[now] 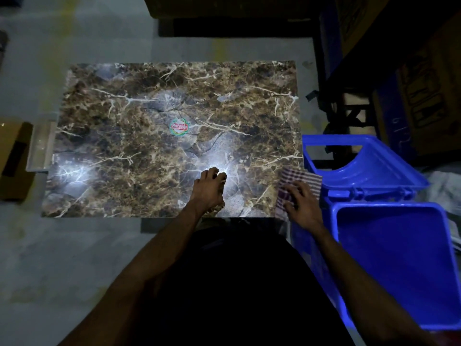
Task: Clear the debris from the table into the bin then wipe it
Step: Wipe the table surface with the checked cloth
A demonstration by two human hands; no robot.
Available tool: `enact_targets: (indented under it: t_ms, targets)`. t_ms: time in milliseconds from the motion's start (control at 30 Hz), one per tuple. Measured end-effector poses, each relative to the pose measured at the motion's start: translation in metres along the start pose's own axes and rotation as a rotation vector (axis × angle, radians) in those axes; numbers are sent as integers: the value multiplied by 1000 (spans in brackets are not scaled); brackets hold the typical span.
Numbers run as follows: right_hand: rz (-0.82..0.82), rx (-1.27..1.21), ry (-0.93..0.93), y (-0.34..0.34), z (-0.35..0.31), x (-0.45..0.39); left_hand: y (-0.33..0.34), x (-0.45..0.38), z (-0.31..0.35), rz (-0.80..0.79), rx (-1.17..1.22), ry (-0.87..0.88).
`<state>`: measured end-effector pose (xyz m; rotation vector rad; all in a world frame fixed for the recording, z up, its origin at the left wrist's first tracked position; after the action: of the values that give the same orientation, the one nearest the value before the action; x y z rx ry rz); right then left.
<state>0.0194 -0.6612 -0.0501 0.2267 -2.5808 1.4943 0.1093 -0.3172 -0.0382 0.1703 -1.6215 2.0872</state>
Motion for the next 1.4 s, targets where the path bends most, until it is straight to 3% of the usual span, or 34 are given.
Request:
enact_targets:
  t_ms: [133, 233, 333, 467, 633, 700, 900, 1033, 1167, 1267, 1400]
  targets:
    - [88, 121, 193, 3, -32, -39, -6, 0, 6, -45, -2, -3]
    - [68, 164, 269, 14, -65, -49, -8, 0, 9, -54, 4, -15]
    - [-28, 212, 200, 26, -84, -43, -8, -2, 7, -64, 8, -7]
    - [-108, 212, -32, 21, -74, -20, -7, -2, 2, -41, 2, 7]
    - [-73, 140, 113, 13, -45, -49, -15, 0, 2, -31, 1, -8]
    - [-92, 71, 89, 18, -57, -70, -20, 0, 4, -47, -10, -6]
    - [-210, 91, -176, 68, -107, -82, -26, -2, 4, -91, -50, -15]
    - [-241, 211, -352, 64, -83, -64, -38, -6, -14, -135, -93, -101]
    - [-256, 185, -191, 40, -55, -74, -36, -3, -36, -200, -46, -169]
    - [-215, 186, -105, 33, -78, -110, -36, -7, -41, -231, -3, -173]
    - [-224, 160, -183, 63, -130, -143, -45, -13, -38, -260, 68, -195]
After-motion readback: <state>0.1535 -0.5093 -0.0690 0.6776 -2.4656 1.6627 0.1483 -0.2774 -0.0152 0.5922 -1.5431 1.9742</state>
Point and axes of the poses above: each hand's wrist, its own x-axis away from the middle knuckle, its own y-axis out of the palm, z = x × y, the point moved 1 cm from there along -x, towards the middle knuckle, and after that the axes turned 1 degree about -x, right-handed, at the moved point
